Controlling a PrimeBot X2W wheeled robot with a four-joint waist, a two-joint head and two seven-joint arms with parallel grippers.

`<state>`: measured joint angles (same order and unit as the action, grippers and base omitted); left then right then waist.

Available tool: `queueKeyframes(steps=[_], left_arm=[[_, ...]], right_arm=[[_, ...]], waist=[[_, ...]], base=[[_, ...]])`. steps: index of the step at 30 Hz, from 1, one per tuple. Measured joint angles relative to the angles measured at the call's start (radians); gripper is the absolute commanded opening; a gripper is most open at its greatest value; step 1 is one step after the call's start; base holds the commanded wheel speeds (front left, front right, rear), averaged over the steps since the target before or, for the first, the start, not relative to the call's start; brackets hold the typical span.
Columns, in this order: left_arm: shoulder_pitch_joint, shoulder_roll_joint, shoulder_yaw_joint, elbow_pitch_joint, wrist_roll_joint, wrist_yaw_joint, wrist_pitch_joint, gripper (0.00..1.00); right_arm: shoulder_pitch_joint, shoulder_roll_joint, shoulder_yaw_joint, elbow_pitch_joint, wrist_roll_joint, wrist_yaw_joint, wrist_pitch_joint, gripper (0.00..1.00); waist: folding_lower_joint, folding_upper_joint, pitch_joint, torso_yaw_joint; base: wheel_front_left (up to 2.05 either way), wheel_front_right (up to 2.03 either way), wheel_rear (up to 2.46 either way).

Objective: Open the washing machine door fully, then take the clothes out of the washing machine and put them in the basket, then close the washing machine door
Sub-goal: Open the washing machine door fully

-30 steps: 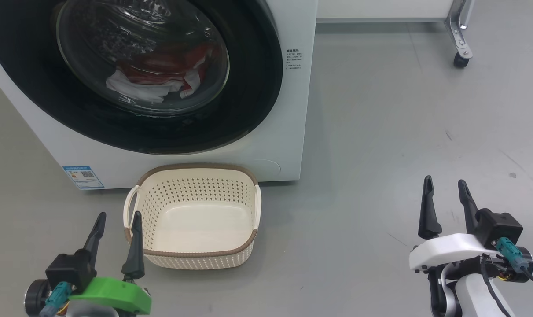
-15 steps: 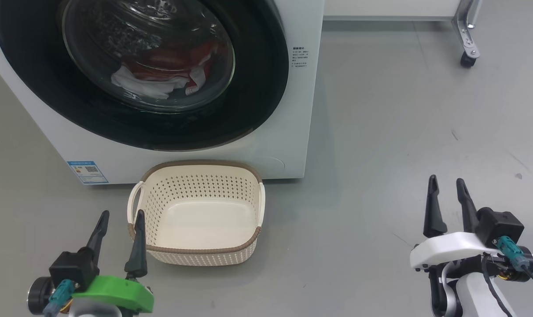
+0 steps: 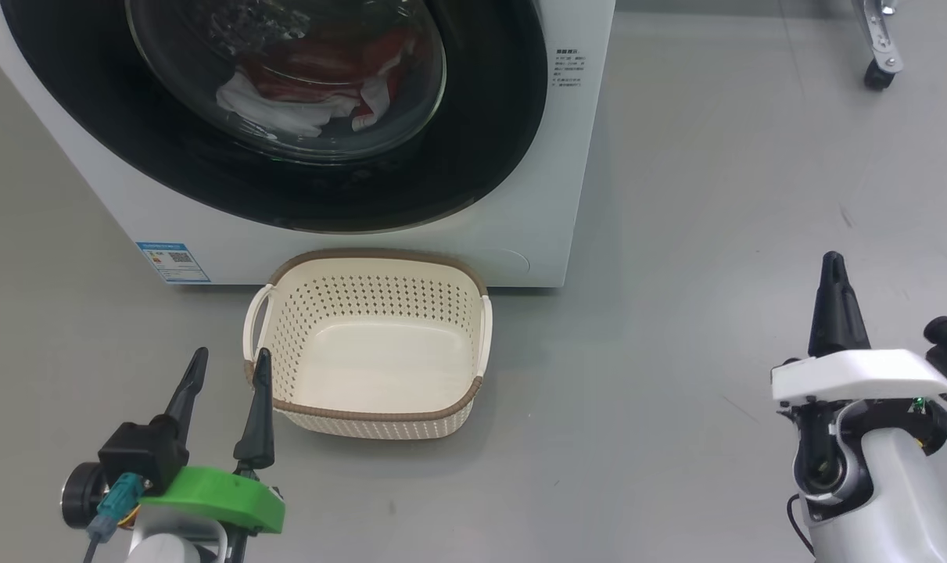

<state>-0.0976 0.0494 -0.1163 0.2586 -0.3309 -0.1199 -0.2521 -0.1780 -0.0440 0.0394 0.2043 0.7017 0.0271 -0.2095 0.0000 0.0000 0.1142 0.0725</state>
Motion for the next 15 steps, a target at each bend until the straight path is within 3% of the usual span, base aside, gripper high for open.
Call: queueKeyframes(steps=[7,10,15], left_arm=[[-0.015,-0.001,-0.015,0.002,0.0,0.0,0.0,1.0],[-0.03,-0.003,-0.018,0.001,0.0,-0.001,0.0,1.0],[-0.051,-0.003,-0.022,-0.002,0.0,-0.001,0.0,1.0]], right_arm=[[-0.077,-0.001,-0.065,-0.005,0.426,0.033,0.068,0.0],[-0.123,-0.001,-0.091,-0.005,0.542,0.033,0.103,0.0],[-0.206,-0.002,-0.112,0.0,0.626,0.017,0.167,0.0]], waist=[[0.0,0.0,0.037,0.031],[0.0,0.0,0.055,0.045],[0.0,0.0,0.092,0.068]], base=[[0.0,0.0,0.0],[0.0,0.0,0.0],[0.0,0.0,0.0]])
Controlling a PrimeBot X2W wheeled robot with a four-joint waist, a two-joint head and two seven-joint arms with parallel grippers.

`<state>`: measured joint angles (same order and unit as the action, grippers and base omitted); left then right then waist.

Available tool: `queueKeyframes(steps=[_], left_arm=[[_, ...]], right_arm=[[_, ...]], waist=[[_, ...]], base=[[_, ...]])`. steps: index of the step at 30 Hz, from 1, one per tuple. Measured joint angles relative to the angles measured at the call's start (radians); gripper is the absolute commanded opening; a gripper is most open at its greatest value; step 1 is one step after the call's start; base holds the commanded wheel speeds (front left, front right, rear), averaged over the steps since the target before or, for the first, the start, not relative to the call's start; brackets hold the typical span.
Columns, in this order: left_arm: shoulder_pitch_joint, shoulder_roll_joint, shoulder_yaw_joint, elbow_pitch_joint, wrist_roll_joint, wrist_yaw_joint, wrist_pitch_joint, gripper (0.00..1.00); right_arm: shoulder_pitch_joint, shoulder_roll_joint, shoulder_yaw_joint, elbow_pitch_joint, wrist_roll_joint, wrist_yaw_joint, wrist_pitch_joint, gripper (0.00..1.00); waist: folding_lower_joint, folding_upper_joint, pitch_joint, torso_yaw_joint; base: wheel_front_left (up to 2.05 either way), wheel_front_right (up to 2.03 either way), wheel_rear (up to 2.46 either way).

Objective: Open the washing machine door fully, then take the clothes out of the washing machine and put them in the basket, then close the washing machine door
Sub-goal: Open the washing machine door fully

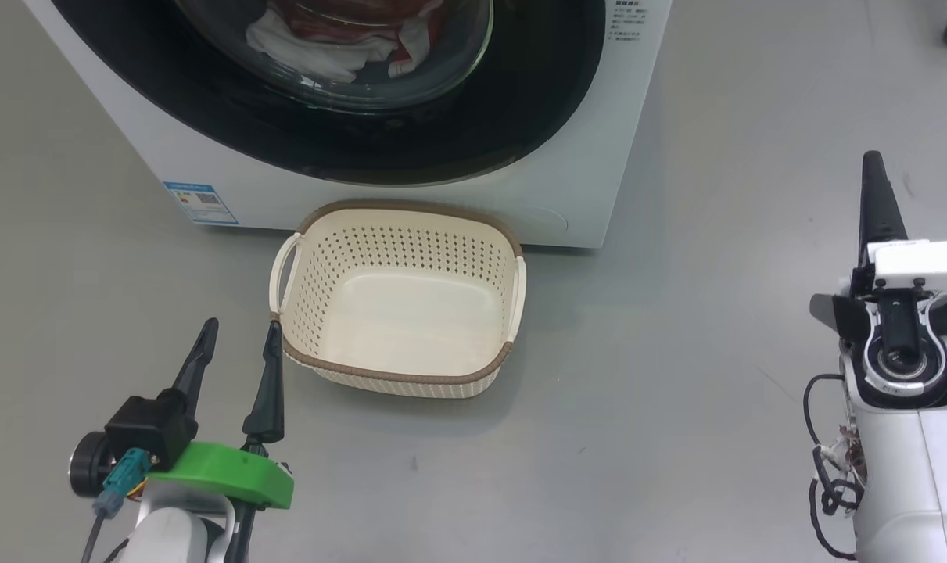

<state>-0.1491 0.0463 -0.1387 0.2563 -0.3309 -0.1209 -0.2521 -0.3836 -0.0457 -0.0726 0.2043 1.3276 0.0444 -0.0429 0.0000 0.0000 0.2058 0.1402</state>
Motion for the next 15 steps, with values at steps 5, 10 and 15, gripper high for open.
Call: queueKeyframes(steps=[5,10,15], left_arm=[[-0.021,-0.002,-0.01,-0.005,0.0,0.0,0.0,1.0],[-0.032,-0.005,-0.018,-0.013,-0.005,-0.003,0.0,1.0],[-0.065,-0.006,-0.019,-0.042,-0.014,-0.003,0.0,1.0]], right_arm=[[-0.08,-0.002,-0.02,0.014,0.091,-0.037,0.063,0.0],[-0.198,-0.008,-0.018,0.017,0.1,-0.08,0.139,0.0],[-0.274,-0.041,-0.004,0.015,0.096,-0.12,0.184,0.0]], waist=[[0.0,0.0,0.038,0.024],[0.0,0.0,0.083,0.052],[0.0,0.0,0.116,0.069]], base=[[0.0,0.0,0.0],[0.0,0.0,0.0],[0.0,0.0,0.0]])
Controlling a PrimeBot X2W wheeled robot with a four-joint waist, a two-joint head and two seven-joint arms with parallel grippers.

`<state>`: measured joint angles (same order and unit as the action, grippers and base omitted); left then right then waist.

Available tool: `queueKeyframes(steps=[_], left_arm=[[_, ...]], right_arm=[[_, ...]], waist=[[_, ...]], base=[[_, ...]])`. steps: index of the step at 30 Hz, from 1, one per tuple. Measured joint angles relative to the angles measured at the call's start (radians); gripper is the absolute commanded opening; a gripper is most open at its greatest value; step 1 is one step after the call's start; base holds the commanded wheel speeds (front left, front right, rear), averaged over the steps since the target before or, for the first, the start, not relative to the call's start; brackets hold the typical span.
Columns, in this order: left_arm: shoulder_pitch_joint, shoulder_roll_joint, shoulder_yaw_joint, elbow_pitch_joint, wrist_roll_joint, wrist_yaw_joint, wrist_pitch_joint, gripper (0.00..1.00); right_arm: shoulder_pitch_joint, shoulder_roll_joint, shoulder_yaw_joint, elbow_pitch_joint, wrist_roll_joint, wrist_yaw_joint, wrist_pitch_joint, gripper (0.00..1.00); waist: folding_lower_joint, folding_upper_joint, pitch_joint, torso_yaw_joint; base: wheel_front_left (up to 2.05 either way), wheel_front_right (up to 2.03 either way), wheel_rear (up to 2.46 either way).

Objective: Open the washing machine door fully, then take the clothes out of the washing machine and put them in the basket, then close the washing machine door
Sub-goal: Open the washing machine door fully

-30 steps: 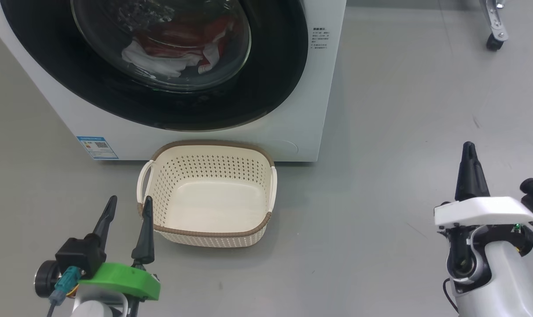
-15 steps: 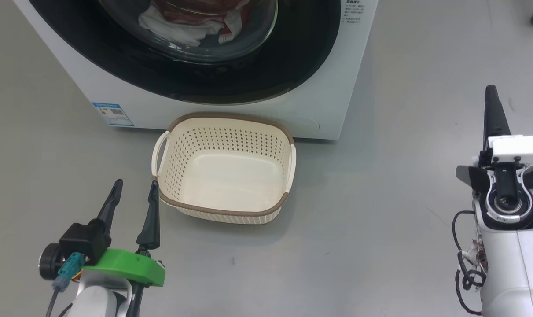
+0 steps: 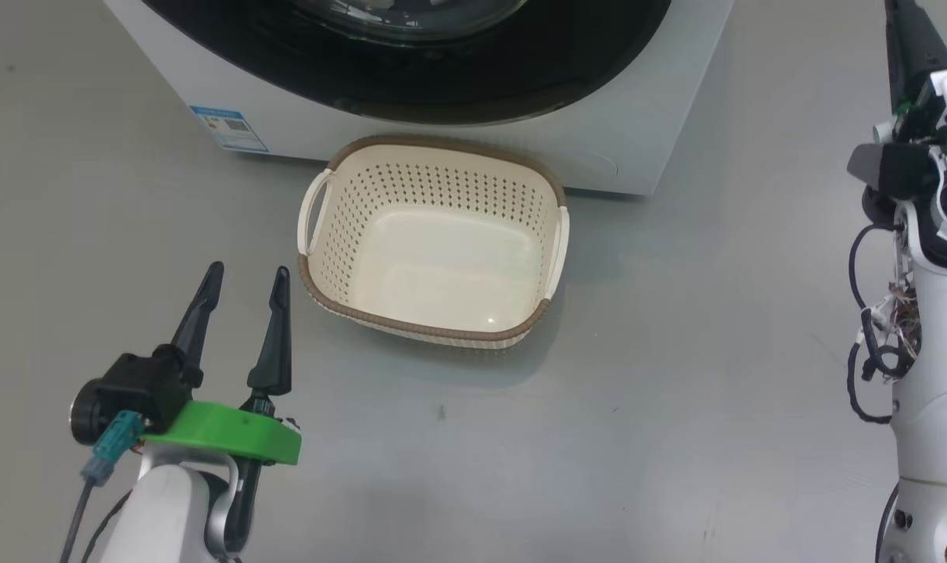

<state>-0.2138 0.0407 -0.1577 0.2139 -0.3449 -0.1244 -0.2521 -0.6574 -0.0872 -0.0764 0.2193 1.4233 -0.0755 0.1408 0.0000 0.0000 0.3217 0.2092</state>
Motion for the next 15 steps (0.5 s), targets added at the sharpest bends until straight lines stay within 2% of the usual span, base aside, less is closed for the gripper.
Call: queueKeyframes(steps=[9,15], left_arm=[[-0.039,-0.005,-0.004,-0.035,-0.053,0.0,0.0,1.0],[-0.067,-0.008,-0.029,-0.048,-0.067,0.0,0.0,1.0]], right_arm=[[-0.153,-0.043,0.021,0.024,-0.003,-0.041,0.081,0.0],[-0.246,-0.062,0.025,0.058,0.007,-0.043,0.134,0.0]], waist=[[0.0,0.0,0.078,0.037],[0.0,0.0,0.126,0.064]], base=[[0.0,0.0,0.0],[0.0,0.0,0.0]])
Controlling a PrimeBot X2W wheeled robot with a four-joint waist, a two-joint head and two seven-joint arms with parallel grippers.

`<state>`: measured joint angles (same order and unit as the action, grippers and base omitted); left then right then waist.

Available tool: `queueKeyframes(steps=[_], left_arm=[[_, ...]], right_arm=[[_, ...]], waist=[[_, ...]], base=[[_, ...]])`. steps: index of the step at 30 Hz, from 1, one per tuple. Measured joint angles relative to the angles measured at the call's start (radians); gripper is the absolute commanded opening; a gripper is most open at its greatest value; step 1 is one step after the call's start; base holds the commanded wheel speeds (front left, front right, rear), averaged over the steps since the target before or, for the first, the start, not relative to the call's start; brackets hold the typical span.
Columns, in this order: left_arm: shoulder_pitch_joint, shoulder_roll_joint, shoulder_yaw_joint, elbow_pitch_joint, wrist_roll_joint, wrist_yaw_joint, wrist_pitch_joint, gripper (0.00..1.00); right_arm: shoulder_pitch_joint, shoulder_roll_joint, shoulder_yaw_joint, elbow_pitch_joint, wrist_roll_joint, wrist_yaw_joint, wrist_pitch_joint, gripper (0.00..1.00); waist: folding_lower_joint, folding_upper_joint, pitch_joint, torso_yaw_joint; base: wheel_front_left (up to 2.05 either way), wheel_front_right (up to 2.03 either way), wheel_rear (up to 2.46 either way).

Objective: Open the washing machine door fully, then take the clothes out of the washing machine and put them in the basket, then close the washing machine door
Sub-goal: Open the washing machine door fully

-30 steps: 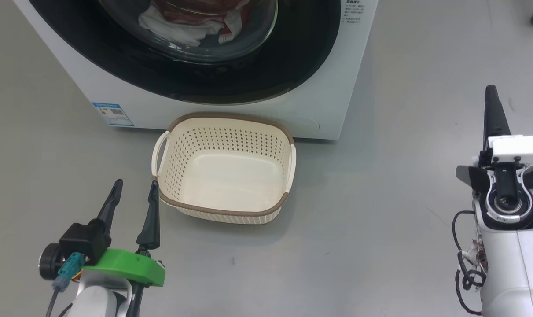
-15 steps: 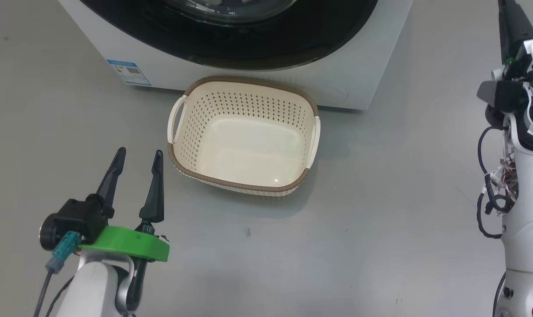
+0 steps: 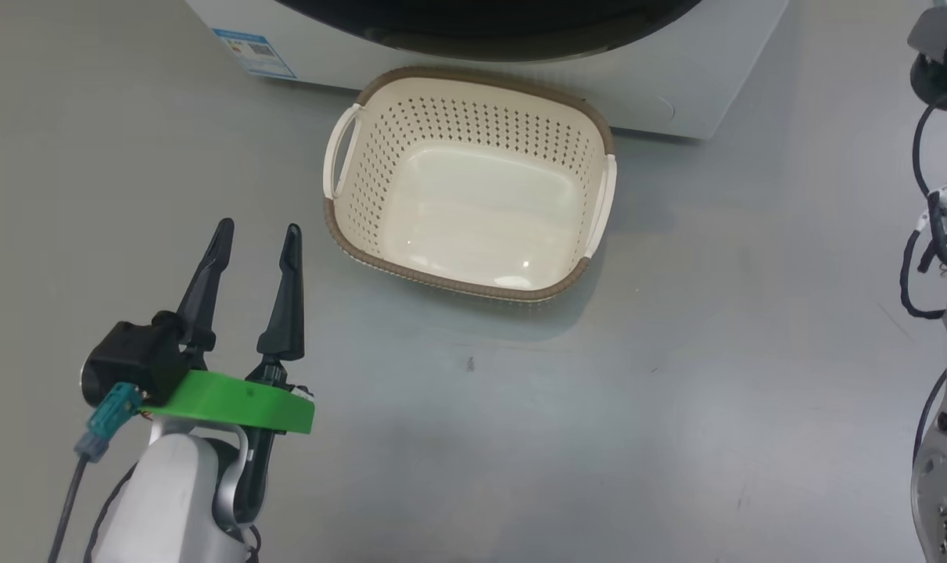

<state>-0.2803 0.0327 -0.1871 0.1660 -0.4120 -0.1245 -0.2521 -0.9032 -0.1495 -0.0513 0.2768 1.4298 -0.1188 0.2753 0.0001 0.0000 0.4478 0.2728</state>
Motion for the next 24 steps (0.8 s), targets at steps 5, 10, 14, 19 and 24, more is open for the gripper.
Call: queueKeyframes(steps=[5,10,14,19,24], left_arm=[[-0.014,-0.001,-0.005,-0.004,-0.013,-0.001,0.0,1.0],[-0.041,-0.003,-0.031,-0.01,0.002,-0.001,0.0,1.0],[-0.05,-0.006,-0.04,-0.012,0.0,-0.001,0.0,1.0],[-0.054,-0.007,-0.046,-0.011,-0.025,-0.001,0.0,1.0],[-0.054,-0.007,-0.046,-0.011,-0.028,-0.001,0.0,1.0]], right_arm=[[-0.064,-0.003,0.003,0.045,0.039,-0.008,0.053,0.0],[-0.112,-0.018,0.002,0.093,0.058,-0.009,0.098,0.0],[-0.159,-0.023,-0.004,0.132,0.069,-0.009,0.118,0.0],[-0.182,-0.043,-0.003,0.201,0.07,-0.009,0.136,0.0],[-0.219,-0.04,0.009,0.253,0.073,-0.009,0.17,0.0]], waist=[[0.0,0.0,0.037,0.023],[0.0,0.0,0.069,0.048],[0.0,0.0,0.088,0.068],[0.0,0.0,0.103,0.091],[0.0,0.0,0.107,0.103]], base=[[0.0,0.0,0.0],[0.0,0.0,0.0],[0.0,0.0,0.0],[0.0,0.0,0.0],[0.0,0.0,0.0]])
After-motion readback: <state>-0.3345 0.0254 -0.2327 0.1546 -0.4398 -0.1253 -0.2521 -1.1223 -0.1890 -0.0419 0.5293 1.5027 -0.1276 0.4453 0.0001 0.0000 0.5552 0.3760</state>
